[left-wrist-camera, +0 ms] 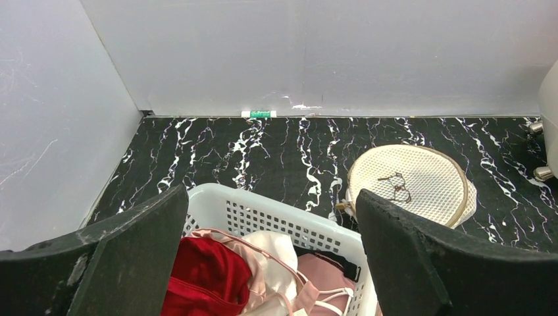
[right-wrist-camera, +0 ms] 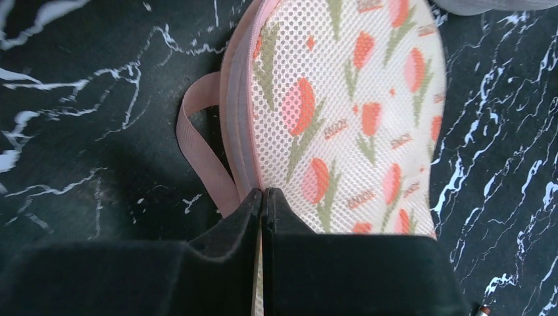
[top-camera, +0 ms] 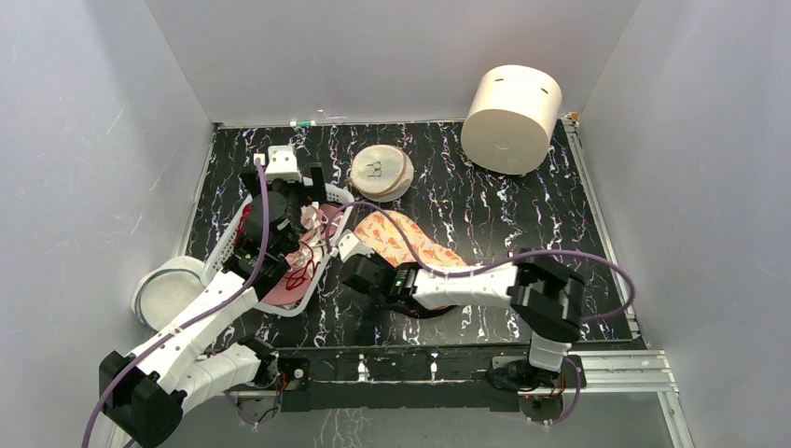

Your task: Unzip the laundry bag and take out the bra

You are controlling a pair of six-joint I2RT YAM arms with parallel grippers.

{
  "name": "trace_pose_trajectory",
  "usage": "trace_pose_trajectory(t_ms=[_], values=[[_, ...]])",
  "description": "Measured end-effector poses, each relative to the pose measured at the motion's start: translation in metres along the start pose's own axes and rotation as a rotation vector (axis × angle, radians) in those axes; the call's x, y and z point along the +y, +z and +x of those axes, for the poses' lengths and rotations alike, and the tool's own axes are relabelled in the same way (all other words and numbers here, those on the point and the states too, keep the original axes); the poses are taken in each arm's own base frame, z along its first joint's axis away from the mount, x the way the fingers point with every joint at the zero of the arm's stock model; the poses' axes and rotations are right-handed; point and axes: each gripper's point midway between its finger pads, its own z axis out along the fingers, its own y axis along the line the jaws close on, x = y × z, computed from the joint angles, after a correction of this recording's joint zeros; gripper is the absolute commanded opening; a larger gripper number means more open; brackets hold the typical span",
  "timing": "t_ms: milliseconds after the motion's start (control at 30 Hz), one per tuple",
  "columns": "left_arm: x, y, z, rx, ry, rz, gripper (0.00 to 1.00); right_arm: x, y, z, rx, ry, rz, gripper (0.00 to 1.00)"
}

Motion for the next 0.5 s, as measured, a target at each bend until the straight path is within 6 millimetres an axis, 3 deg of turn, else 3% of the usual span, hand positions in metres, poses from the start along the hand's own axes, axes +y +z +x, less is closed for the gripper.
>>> trace_pose_trajectory(t_ms=[233,367,433,467,500], values=[[-0.001,0.0,0.001,0.001,-0.001,0.002,0.99,-0.025,-0.046,-0.039,-0.16,0.125,-0.043,0.0],[-0.001,0.0,0.001,0.002,-0.007,0.004,0.98,-0.038,-0.057,-0.046,-0.202,0.216,-0.122,0.0],[-0.001,0.0,0.001,0.001,-0.01,0.004,0.98,-0.057,-0.056,-0.045,-0.209,0.292,-0.157,0.0],[-0.002,0.0,0.001,0.002,-0.014,0.005,0.98,-0.082,-0.052,-0.043,-0.214,0.366,-0.162,0.0],[-0.002,0.0,0.001,0.003,-0.016,0.007,0.98,-0.091,-0.052,-0.043,-0.222,0.402,-0.174,0.0]])
